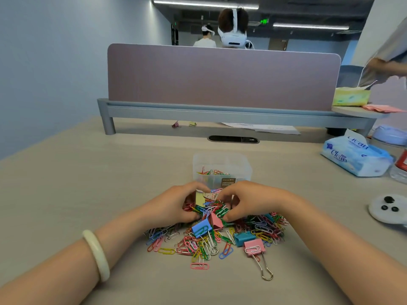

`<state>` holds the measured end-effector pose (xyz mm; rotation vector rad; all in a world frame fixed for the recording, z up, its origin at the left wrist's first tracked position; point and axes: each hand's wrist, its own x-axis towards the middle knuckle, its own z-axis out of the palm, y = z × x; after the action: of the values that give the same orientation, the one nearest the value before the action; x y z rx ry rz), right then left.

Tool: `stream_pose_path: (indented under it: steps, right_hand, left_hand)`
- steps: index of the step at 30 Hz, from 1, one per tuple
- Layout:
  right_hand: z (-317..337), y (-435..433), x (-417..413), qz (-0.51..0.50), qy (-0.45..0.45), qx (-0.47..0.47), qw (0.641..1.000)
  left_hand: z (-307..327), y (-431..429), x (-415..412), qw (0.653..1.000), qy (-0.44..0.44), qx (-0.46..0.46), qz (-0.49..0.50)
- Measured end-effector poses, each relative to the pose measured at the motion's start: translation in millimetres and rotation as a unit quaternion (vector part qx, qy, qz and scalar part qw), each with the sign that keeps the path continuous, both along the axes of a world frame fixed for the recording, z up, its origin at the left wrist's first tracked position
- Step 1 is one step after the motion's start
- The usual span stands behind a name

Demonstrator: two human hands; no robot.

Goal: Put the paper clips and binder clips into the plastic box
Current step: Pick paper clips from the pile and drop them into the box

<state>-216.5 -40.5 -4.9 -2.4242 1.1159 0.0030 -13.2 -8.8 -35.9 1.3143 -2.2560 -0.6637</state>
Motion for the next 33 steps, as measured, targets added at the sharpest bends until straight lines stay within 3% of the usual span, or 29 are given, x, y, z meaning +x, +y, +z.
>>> stream_pose_path:
  steps: [10, 19, 24, 29, 33]
  right_hand:
    - [-7, -11, -8, -0.017, -0.102, 0.106, 0.989]
    - [-6, -16, -13, -0.054, -0.162, 0.141, 0.975]
    - [-2, -19, -15, -0.068, -0.223, 0.132, 0.963]
    - [17, -34, -3, -0.089, -0.273, 0.090, 0.954]
    - [30, -67, 19, -0.126, -0.280, 0.035, 0.951]
  left_hand:
    - [0, 0, 7, 0.999, 0.028, -0.034, 0.024]
    - [5, 2, 4, 0.990, -0.084, -0.109, 0.028]
    - [6, 1, 7, 0.985, -0.043, -0.161, 0.051]
    - [1, -4, 4, 0.984, 0.096, -0.128, 0.074]
    - [-1, -6, 4, 0.982, 0.132, -0.107, 0.087]
